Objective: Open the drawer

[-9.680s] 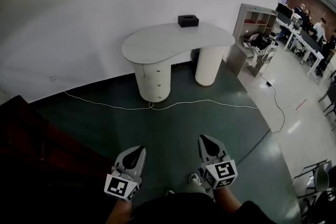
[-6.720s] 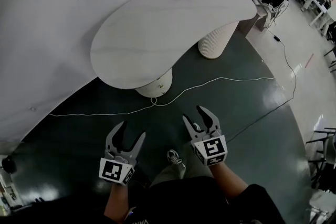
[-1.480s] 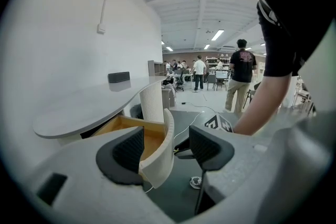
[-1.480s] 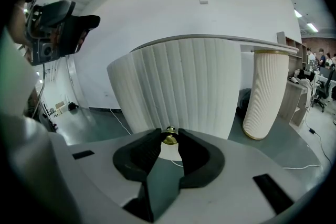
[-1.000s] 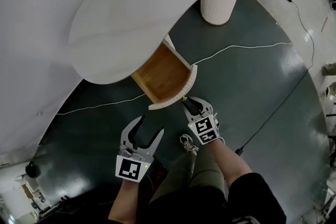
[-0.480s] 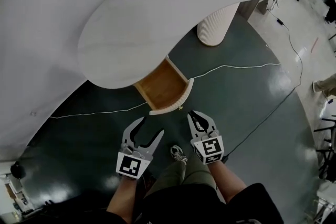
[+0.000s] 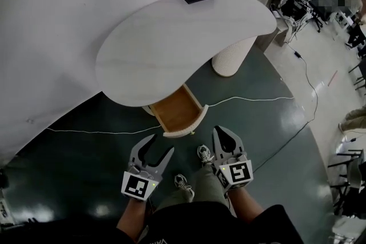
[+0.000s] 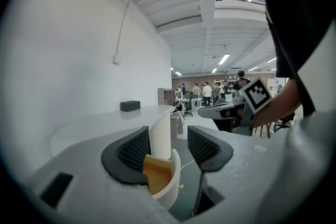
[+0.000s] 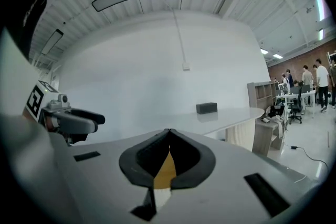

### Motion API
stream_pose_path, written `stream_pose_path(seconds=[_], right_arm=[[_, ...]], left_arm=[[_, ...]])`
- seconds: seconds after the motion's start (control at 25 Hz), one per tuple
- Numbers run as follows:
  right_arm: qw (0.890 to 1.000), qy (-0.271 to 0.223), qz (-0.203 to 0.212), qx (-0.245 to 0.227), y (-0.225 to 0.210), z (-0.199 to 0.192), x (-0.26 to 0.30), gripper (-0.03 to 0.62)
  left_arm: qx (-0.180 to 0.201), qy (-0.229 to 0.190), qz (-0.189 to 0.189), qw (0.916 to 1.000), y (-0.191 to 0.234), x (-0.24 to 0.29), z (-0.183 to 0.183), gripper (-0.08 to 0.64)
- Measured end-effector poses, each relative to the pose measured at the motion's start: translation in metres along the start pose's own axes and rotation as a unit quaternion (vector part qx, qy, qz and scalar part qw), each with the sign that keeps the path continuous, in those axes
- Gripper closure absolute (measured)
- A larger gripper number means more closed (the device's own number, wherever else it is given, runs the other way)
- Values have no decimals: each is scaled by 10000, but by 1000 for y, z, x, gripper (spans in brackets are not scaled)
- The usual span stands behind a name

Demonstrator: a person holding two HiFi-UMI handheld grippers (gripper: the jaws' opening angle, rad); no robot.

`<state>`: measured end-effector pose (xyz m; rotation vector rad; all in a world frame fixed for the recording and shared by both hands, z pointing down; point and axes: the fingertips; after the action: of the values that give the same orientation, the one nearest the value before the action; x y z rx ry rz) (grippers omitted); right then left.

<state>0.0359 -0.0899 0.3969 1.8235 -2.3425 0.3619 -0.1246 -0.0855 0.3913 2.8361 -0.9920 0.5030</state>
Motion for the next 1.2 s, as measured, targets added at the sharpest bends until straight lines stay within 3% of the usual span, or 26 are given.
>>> stream_pose_path(seconds=[0.2,0.56,0.84,1.2], right_arm=[[9991,-358,225,-47,10,51,-9,588],[9955,-689,598,-246,18,105,-12,589],[9925,-608,887,-585,22,125,-12,589],[9883,-265,1319,-715,25,119,6,589]], left_arm=[[20,-297,135,9995,7,-14,31,350],[231,-544,430,9973,20,-30,71,461],[175,-613,646,9959,26,-41,86,528],[15,-491,937,9944,34,-44,86,541]])
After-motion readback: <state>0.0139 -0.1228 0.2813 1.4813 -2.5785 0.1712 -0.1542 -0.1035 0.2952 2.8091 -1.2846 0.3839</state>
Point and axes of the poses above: the fingertips, and each gripper's own axes: x forward along the fingers, y to its left, z out of its top, and after that the axes turned 7 degrees about y, right-handed
